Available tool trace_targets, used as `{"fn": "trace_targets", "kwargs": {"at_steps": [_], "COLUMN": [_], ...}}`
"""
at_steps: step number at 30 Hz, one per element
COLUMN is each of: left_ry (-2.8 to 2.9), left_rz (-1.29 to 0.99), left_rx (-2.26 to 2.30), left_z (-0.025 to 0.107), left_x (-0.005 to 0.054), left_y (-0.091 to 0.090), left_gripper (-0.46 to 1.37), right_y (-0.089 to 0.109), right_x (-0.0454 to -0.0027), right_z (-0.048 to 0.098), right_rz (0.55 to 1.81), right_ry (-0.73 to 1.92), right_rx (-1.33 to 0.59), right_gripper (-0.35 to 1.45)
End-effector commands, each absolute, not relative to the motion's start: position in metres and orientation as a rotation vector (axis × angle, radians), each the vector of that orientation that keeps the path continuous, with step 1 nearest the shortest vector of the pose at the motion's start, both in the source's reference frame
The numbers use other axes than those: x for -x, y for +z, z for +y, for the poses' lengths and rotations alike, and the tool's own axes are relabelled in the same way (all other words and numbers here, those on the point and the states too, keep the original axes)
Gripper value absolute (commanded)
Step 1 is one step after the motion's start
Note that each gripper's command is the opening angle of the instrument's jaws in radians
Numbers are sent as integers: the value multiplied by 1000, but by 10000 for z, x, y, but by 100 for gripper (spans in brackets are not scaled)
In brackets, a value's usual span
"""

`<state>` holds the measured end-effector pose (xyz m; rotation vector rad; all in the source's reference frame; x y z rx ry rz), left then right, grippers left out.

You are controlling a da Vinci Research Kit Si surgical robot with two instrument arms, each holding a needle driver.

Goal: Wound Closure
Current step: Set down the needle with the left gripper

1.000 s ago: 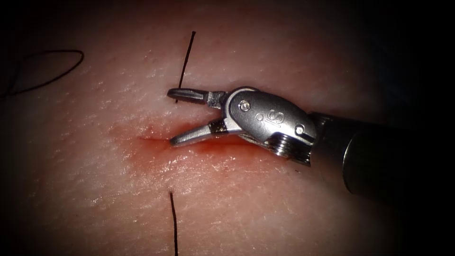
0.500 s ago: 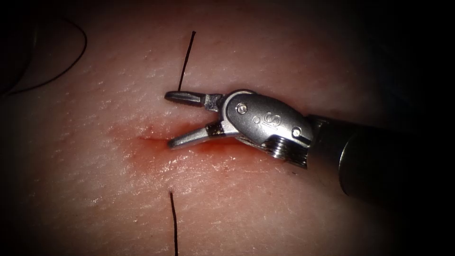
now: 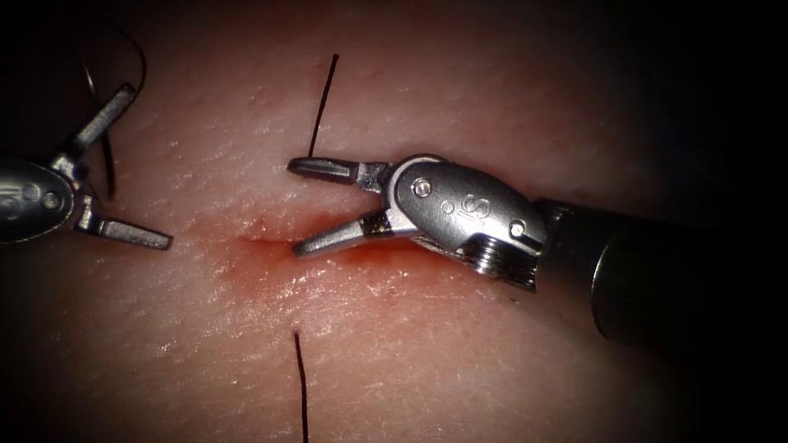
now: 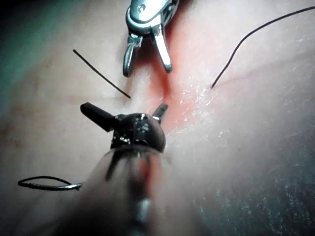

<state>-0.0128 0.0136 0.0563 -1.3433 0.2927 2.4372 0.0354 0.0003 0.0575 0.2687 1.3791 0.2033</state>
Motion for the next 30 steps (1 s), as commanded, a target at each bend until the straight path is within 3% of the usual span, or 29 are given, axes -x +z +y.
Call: {"fn": "trace_targets", "kwargs": {"at_steps": [1,12,30], "left_ry": [2426,2455,2368], "left_rz": [269,-49,-112], "left_rx": [1360,1207,837], "left_z": [135,108,73], "left_x": [128,112,44], "left_y": [567,596,618], "left_gripper": [106,119,135], "right_y": [574,575,572], "right_x": [-354,-355,-358], "right_z": [2,0,-2], "right_rz": [1380,1381,1377], "right_ry": [200,197,192], "right_rx": [-271,-270,-273], "right_gripper": [89,89,92]}}
